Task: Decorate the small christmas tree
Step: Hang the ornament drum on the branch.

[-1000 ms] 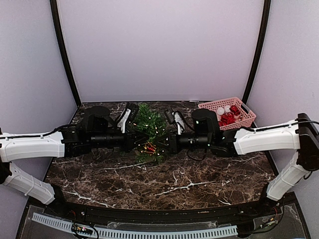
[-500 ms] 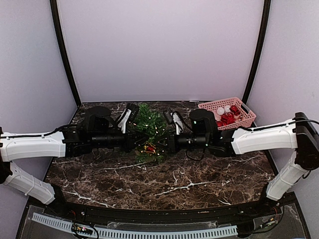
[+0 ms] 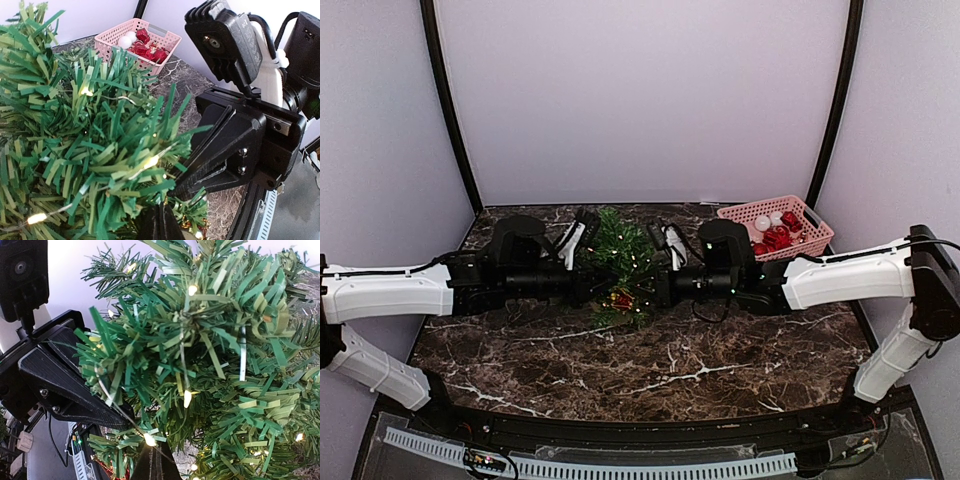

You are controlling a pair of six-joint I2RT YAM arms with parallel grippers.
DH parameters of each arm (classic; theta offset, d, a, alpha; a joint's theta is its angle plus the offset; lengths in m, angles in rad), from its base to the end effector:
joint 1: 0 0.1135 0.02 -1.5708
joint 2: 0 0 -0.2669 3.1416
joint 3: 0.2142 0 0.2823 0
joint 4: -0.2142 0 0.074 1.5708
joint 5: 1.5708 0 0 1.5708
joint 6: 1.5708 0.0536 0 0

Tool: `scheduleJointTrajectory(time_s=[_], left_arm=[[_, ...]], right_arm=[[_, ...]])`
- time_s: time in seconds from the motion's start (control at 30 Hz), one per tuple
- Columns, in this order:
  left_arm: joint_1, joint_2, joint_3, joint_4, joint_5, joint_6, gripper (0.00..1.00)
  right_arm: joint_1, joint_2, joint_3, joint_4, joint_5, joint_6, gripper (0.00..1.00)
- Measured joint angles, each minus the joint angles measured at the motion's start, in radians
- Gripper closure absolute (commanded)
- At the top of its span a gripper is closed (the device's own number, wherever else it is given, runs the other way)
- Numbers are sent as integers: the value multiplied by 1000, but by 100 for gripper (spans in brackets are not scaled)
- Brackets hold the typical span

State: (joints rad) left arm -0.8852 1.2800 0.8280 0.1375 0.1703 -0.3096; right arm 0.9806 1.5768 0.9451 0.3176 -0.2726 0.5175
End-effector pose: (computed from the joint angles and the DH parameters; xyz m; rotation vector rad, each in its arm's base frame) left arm 0.2072 -0.2677 0.2635 0.6857 1.8802 -0.9570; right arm 0.2101 0.3396 0.2271 -0.6773 1.9717 1.2347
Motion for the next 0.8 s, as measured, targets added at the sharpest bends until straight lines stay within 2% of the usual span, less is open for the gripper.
scheduleJointTrajectory(time_s=[0.17, 0.27, 0.5, 0.63, 0.7, 0.8], left_arm=[[0, -16, -2, -24, -13, 6, 73], [1, -55, -11, -31, -21, 7, 66], [6, -156, -16, -50, -31, -2, 54], [10, -200, -20, -74, -34, -11, 45], [13, -218, -20, -89, -36, -16, 40], [23, -242, -20, -111, -37, -25, 27]], right_arm=[[0, 0, 0, 5, -13, 7, 92], [0, -2, -1, 14, -20, 18, 88], [-3, -46, -21, 27, -23, 37, 66], [-4, -83, -41, 26, -21, 39, 58], [-4, -101, -49, 26, -16, 38, 54], [-5, -128, -63, 23, -8, 39, 49]])
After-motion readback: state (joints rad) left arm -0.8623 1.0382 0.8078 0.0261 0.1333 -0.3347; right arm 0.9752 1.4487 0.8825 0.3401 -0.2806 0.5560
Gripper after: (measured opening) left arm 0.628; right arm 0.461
